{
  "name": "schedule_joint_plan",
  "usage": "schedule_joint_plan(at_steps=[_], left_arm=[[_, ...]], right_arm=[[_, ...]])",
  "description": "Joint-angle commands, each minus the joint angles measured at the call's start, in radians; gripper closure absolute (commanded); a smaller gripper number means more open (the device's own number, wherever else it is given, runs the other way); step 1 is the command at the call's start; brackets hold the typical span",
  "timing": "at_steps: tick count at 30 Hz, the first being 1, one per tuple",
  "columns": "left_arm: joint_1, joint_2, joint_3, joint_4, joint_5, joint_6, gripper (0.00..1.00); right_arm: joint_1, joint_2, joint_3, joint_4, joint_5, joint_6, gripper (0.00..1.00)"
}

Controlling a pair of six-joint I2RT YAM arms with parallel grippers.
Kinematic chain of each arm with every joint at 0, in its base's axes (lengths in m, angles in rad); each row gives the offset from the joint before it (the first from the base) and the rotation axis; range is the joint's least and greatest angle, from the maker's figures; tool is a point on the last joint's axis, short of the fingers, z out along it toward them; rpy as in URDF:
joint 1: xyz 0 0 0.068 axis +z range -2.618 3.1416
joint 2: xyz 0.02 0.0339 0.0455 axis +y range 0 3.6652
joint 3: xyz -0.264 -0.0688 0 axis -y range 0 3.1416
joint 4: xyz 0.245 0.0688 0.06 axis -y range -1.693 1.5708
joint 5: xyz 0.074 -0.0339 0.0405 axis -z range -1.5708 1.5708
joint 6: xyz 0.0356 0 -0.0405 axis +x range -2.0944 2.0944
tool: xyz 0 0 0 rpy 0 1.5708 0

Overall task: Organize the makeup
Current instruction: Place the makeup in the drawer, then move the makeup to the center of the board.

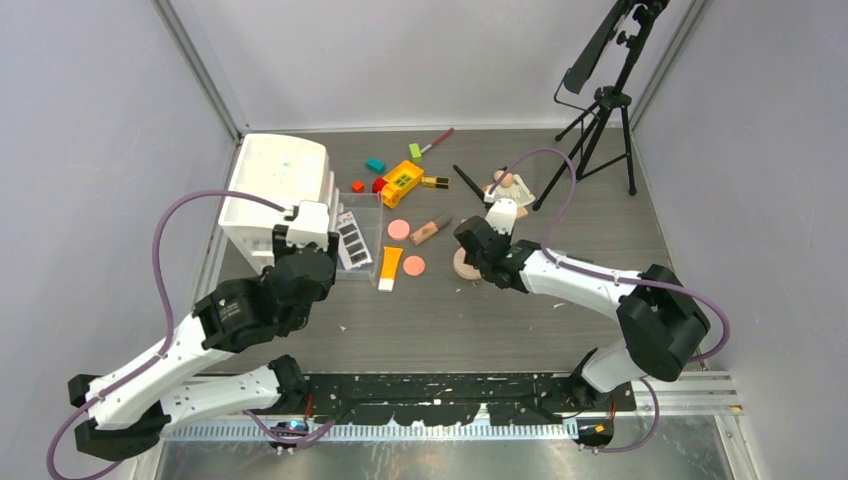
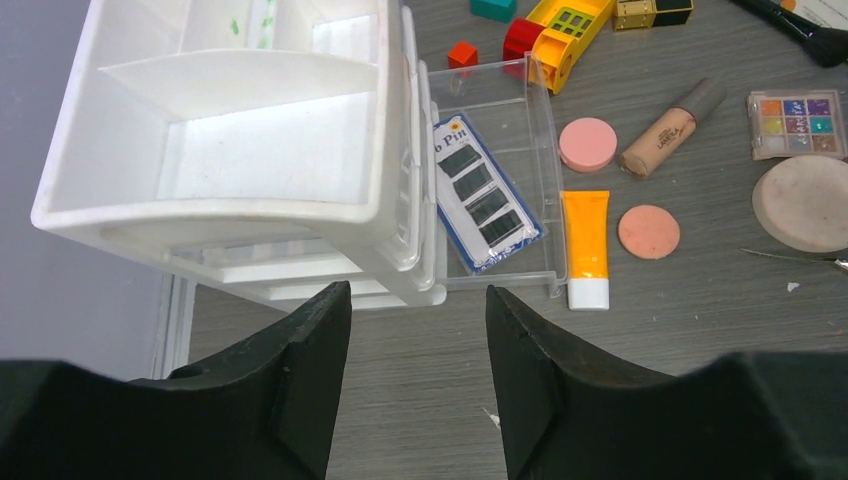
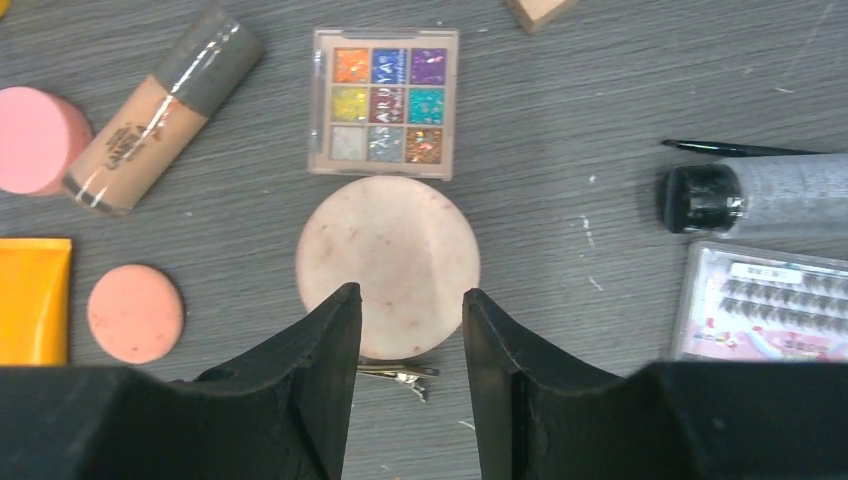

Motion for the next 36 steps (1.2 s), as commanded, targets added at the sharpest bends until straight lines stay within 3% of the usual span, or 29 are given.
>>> schedule_joint_plan(at_steps=[1,9,20,25,30,36], left_arm=[[0.003,-0.002,-0.005,0.044,-0.009,-0.008,0.46],[0.003,0.027,-0.005,0.058,0.003,0.0,0.45],[0.003,0.03,0.031,0.031,0.047,0.051,0.42],[0.004,0.05,0.044,0.004,0.069,0.072,0.41],[0.003,0.05,0.03,0.031,0.078,0.08,0.41],[0.003,0.044,0.025,0.037,0.085,0.084,0.41]], right_arm=[[-0.025,-0.015,0.041,-0.04,0.03,-0.022,0.53],[-0.092,-0.059,0.046,-0.199,0.163,0.057,0.52],[-0.267,-0.266,-0.086,-0.246,0.099,0.104,0.49],[-0.335,-0.303,-0.087,-0.342,0.094,0.123,0.28],[-0.387,-0.324,-0.124,-0.358,0.093,0.122,0.24],[-0.481,-0.333,-0.175,-0.319,0.075,0.149,0.09]])
